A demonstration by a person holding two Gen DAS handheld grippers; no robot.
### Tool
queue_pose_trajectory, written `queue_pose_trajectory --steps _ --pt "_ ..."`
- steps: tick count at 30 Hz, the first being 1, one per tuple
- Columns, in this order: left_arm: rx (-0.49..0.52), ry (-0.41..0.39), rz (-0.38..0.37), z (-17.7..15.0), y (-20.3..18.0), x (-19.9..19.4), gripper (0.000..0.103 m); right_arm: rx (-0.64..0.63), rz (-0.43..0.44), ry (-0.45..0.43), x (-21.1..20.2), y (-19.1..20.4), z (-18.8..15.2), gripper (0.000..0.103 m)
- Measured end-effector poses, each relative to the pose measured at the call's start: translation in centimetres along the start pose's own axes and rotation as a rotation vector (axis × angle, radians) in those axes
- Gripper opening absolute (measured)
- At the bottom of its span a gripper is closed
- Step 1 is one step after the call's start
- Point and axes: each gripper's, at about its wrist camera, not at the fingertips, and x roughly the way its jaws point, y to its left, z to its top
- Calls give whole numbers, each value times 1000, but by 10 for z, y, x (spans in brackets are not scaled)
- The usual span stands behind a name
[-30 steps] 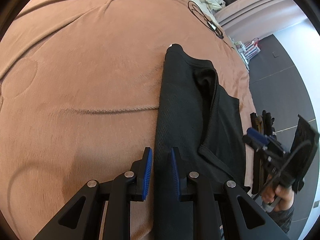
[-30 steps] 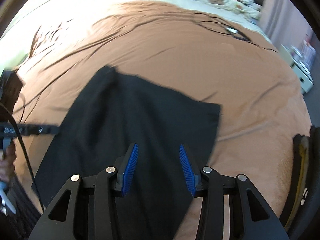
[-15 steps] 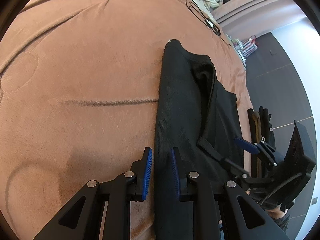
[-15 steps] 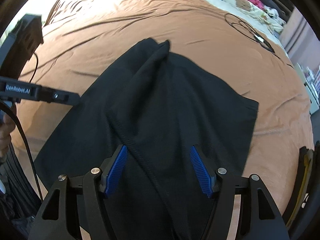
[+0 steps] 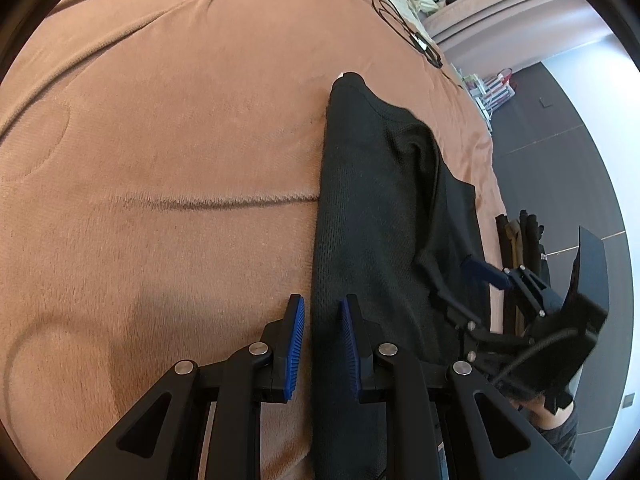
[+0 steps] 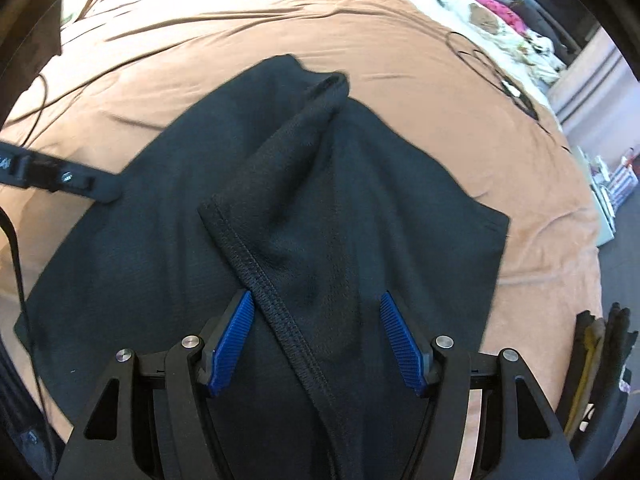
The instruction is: Fold small clothes
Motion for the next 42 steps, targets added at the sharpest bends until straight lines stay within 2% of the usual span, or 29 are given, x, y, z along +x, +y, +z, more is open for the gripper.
queue_pose_trajectory --steps 9,17,20,25,33,38,42 --pt "1 -7 11 2 0 0 20 120 -56 -15 14 -29 1 64" --pt "2 -10 20 3 -1 1 20 336 -132 -23 29 -75 -1 64" --pt "2 -9 20 2 -1 0 20 411 -126 -29 30 -88 -6 64" --pt "1 -4 17 0 -2 0 20 476 -29 -51 23 -93 -18 64" --pt "0 22 5 -10 -3 3 20 547 230 -52 20 -84 -44 64" --pt "-6 37 -5 -18 -2 1 20 570 317 -27 29 -83 -62 64" --pt "-6 51 -7 -25 -3 1 20 606 384 -17 41 -99 -68 64"
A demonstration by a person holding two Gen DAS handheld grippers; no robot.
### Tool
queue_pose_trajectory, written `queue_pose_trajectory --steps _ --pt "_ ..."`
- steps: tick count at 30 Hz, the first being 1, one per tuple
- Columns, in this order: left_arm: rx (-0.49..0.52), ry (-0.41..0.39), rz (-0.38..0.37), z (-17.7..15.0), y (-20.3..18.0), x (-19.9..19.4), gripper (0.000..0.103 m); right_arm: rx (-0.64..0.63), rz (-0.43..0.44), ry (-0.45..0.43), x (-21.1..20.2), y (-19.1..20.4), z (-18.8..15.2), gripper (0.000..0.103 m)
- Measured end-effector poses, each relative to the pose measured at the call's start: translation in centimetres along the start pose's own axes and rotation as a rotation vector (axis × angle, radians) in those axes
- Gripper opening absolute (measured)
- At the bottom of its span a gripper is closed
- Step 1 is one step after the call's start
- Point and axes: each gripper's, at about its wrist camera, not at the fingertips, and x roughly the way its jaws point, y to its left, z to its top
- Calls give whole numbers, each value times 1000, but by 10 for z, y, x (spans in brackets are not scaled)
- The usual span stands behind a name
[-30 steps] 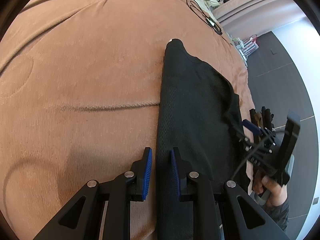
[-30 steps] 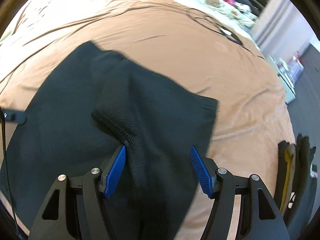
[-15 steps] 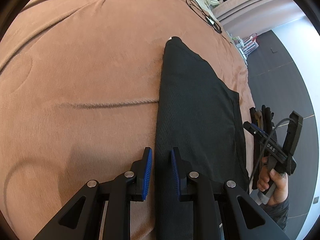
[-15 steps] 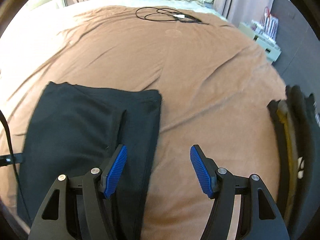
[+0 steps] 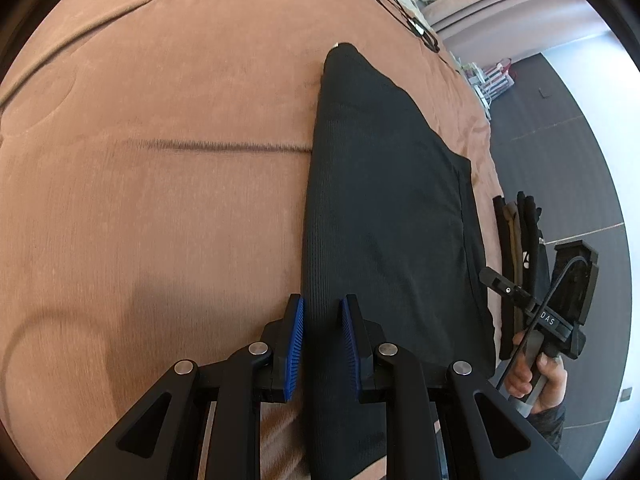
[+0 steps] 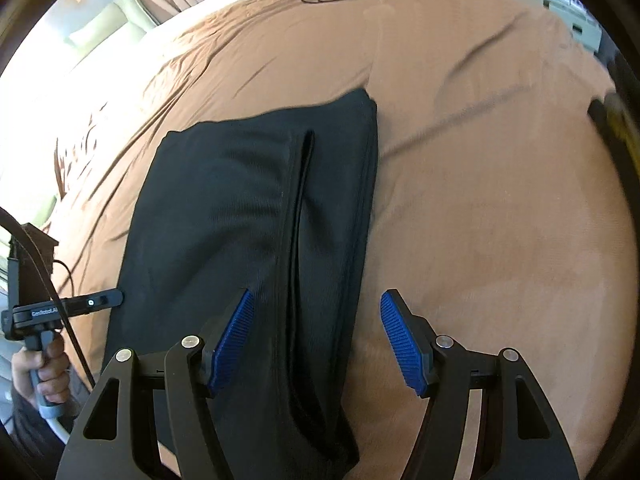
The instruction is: Fold small clothes
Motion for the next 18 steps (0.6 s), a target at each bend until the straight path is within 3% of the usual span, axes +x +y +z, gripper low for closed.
queue_pose_trajectory --steps 10,14,18 --pt "4 35 -7 -17 -3 0 22 5 113 29 -7 -18 -10 64" --pt "7 49 -11 -24 -4 -1 22 6 140 51 -5 -24 -13 48" --pt "31 61 7 -32 -9 -1 22 9 154 49 -4 -25 -14 42"
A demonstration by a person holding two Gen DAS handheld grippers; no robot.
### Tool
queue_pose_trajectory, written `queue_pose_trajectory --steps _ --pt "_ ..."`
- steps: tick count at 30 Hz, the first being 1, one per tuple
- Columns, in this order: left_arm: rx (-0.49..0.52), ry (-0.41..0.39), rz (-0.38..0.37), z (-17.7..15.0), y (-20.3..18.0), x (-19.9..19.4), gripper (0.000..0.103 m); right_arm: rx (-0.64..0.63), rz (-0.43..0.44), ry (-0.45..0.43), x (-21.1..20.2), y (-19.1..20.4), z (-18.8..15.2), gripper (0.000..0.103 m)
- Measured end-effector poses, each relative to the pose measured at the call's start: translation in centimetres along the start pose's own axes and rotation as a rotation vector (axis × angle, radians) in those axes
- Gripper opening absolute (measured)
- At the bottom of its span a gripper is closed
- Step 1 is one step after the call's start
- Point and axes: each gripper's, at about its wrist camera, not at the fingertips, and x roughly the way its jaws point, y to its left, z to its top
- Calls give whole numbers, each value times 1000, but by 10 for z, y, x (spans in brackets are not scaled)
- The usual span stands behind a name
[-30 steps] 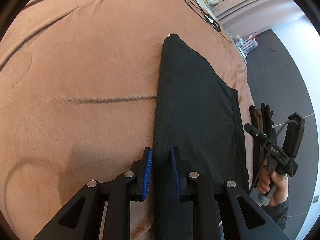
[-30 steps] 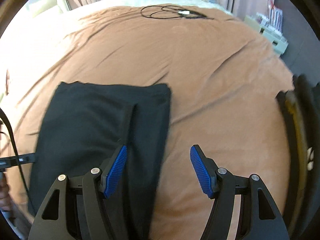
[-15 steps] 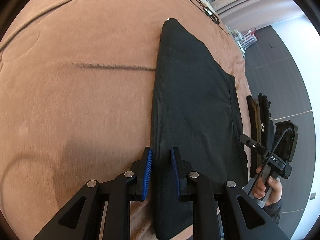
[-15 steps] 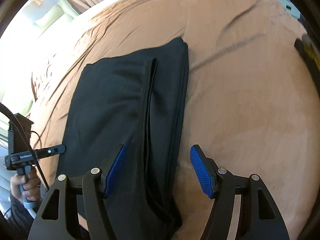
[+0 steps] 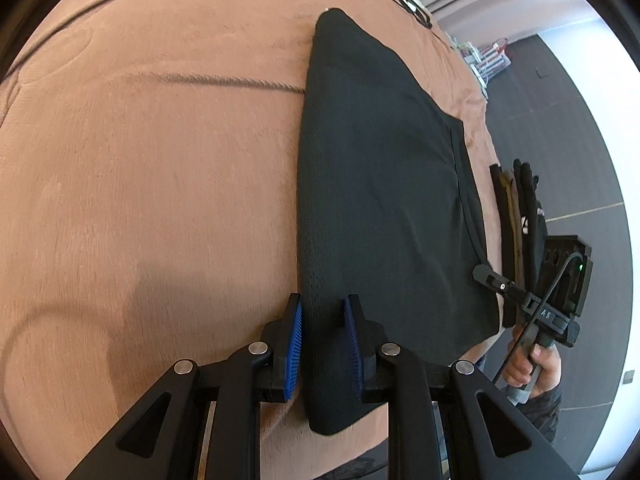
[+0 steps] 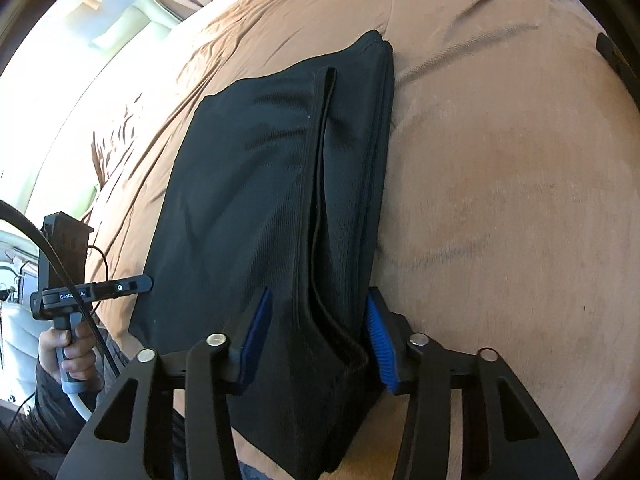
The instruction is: Fold small clothes
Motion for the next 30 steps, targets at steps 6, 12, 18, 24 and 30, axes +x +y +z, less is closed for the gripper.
queue_pose_trajectory --steps 6,12,18,24,30 --pt "24 19 2 -11 -2 1 19 8 2 0 5 2 -3 22" --pt "36 5 -10 -14 -4 -5 7 12 2 -4 6 8 -4 13" --pt "57 11 -16 -14 -6 -16 7 6 20 9 7 12 -13 12" --pt "104 37 6 -19 -7 -28 7 -15 65 39 10 21 -26 12" --pt "168 74 48 -24 -11 -35 8 -44 89 59 12 27 -31 12"
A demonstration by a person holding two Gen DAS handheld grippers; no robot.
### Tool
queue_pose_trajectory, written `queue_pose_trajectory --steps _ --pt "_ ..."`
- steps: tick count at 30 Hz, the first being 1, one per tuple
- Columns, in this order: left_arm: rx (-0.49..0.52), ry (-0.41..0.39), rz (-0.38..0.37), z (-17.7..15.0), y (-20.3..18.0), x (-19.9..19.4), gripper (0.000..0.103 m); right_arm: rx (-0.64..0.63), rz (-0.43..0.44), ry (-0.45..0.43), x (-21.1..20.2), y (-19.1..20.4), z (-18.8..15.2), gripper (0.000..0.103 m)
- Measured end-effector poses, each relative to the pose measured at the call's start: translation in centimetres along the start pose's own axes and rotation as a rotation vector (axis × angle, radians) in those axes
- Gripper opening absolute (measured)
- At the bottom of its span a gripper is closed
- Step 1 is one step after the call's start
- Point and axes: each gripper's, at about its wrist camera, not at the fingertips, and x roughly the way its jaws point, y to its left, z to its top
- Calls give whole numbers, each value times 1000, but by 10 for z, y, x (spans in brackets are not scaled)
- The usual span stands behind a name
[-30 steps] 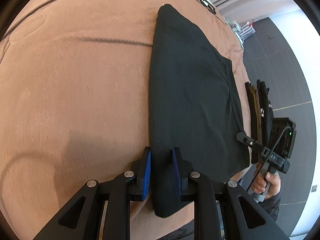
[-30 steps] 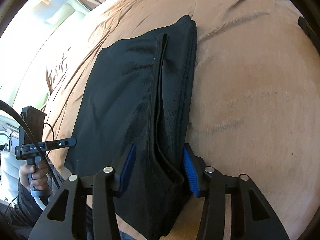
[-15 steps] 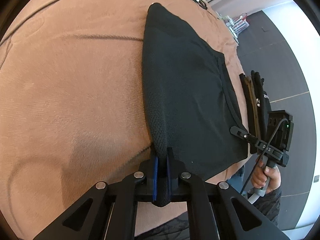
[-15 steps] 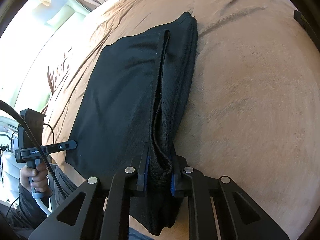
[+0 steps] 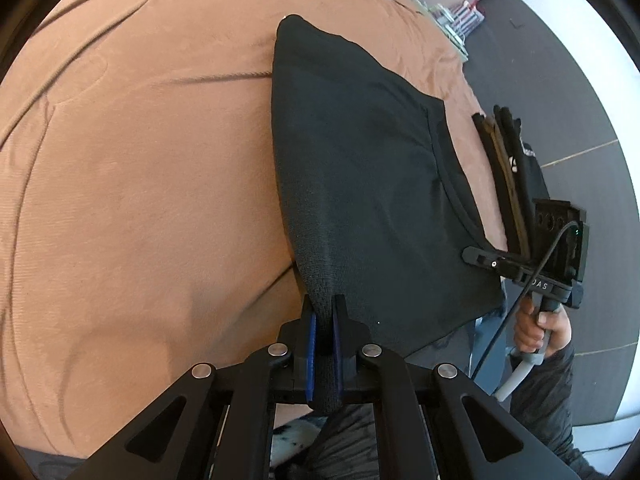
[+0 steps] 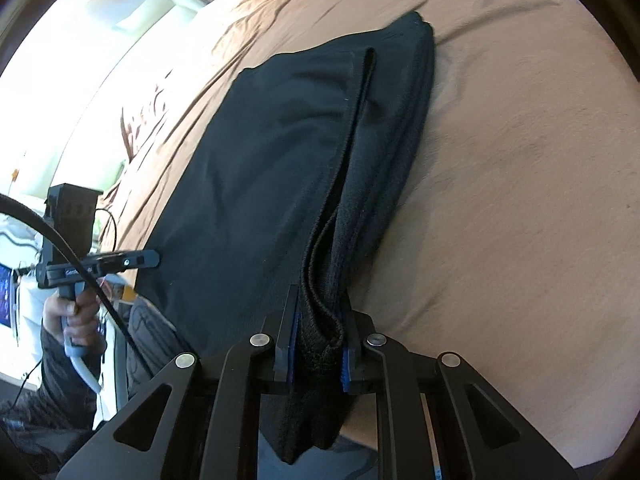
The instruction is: Fold small clothes
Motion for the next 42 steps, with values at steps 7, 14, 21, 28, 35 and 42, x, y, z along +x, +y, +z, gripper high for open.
queue_pose_trajectory --steps 7,14,21,28,35,42 --pt "-47 -36 18 13 4 6 47 55 -63 -65 -2 -12 16 50" --pt "-96 -77 2 35 17 16 47 114 -27 -108 6 -36 43 51" --pt "-116 -106 -18 56 23 22 47 152 40 -137 19 -51 60 51" --pt "-128 -128 -37 83 30 27 47 163 80 -141 35 -61 81 51" --pt "-138 -149 -61 108 37 35 46 150 116 -149 42 -68 95 51" --pt "-140 -164 -72 131 41 38 41 150 139 -157 49 -76 106 51"
